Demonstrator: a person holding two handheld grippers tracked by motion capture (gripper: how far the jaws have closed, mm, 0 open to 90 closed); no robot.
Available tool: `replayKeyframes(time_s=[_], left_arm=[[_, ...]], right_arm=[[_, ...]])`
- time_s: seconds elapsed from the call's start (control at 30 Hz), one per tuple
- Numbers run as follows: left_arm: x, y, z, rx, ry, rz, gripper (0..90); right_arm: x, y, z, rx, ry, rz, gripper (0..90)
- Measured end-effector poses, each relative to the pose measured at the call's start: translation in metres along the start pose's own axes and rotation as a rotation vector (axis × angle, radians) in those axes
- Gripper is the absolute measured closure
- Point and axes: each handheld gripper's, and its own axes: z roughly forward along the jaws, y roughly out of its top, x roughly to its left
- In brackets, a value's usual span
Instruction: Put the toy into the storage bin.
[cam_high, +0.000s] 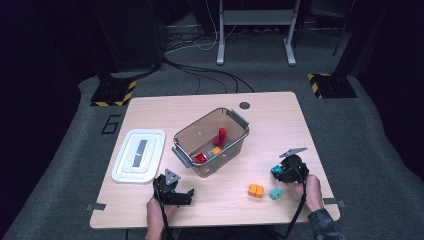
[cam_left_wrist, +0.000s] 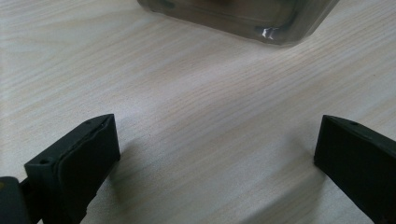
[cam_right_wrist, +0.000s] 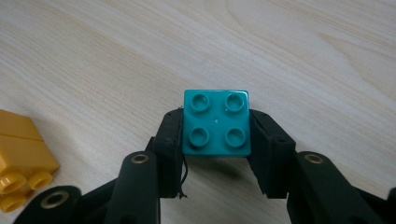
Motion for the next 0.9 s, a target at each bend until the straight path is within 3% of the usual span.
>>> replayKeyframes(time_s=[0.9], left_arm=[[0.0,0.0,0.0,0.001,0.0,0.0,0.0]], right_arm=[[0.004,0.062,-0.038,-0.126,0.058,-0.028,58.8]])
